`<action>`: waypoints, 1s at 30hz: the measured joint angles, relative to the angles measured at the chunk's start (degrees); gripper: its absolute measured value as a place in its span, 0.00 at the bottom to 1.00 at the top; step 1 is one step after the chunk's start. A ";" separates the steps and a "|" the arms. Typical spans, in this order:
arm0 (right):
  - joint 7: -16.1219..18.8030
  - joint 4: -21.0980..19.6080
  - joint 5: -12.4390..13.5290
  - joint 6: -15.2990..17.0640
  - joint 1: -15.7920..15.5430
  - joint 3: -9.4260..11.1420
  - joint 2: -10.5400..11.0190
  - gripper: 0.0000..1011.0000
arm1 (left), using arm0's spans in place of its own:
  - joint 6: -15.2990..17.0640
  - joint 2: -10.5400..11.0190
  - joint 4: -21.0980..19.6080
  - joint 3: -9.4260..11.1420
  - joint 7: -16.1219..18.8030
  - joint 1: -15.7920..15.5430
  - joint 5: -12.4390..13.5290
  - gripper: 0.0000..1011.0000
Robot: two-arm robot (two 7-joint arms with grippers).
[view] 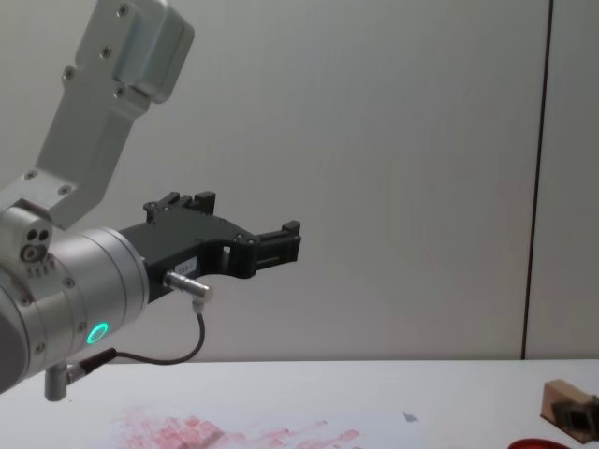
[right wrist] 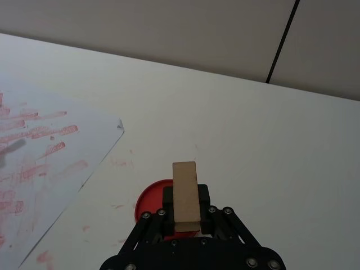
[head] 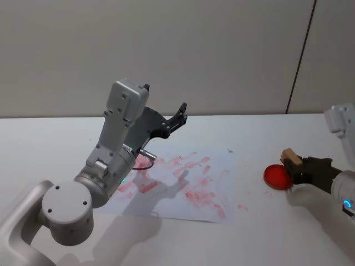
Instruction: Use the one hand to pick up the stamp and affix it onto the A4 paper.
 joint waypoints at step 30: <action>2.77 3.42 -3.84 0.73 1.73 -1.41 -0.59 0.80 | 0.00 0.00 0.00 0.00 0.00 0.00 0.00 0.99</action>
